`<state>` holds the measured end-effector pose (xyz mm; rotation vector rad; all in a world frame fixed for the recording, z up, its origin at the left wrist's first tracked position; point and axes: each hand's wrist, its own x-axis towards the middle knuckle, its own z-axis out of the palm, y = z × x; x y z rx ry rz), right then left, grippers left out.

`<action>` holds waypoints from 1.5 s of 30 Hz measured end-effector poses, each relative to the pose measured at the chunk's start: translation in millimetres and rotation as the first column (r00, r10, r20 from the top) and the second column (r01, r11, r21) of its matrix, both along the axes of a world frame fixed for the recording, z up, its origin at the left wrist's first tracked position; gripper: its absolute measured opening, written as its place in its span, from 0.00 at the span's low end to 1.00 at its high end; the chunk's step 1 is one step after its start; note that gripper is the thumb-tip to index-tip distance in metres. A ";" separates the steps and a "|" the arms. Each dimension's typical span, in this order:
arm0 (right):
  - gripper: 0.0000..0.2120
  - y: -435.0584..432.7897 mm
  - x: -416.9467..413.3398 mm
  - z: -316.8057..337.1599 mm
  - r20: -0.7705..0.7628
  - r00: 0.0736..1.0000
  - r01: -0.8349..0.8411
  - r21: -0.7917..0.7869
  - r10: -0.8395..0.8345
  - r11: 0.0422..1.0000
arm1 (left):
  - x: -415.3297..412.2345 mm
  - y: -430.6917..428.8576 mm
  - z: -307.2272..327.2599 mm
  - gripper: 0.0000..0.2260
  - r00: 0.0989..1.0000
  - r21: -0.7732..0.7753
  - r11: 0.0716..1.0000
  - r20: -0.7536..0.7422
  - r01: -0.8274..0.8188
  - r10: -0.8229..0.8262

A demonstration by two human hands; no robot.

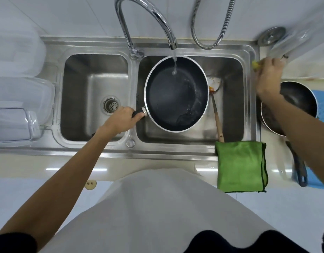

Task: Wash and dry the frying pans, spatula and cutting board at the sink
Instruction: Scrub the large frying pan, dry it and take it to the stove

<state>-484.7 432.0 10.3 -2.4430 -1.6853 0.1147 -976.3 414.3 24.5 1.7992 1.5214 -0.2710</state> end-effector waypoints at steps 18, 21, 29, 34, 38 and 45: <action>0.28 -74.7 -146.3 -27.1 -0.867 0.161 0.417 -0.373 -0.471 0.829 | 21.8 -27.0 -7.8 0.26 0.940 -0.262 0.932 0.168 -0.249 0.298; 0.23 -84.1 -182.8 -21.3 -0.877 -0.337 0.358 -0.455 -0.342 0.815 | 27.2 -34.7 -11.9 0.26 0.895 -0.349 0.894 0.242 -0.281 0.375; 0.27 -34.5 -199.2 34.2 -0.969 -0.113 0.636 -0.239 -0.218 0.733 | 33.7 -41.5 -16.1 0.26 0.914 -0.372 0.917 0.304 -0.146 0.269; 0.33 -15.7 -201.3 54.6 -0.930 0.157 0.596 -0.179 -0.333 0.782 | 30.6 15.7 0.6 0.10 0.922 0.018 0.975 0.328 -0.222 0.204; 0.32 -0.8 -201.8 61.9 -0.880 0.326 0.500 -0.151 -0.347 0.853 | 26.2 84.2 9.5 0.18 0.916 0.355 0.877 0.348 -0.324 0.197; 0.31 19.3 -202.6 73.5 -0.753 0.564 0.324 -0.177 -0.339 0.930 | 27.7 160.9 16.4 0.13 0.988 0.498 0.863 0.156 -0.085 0.007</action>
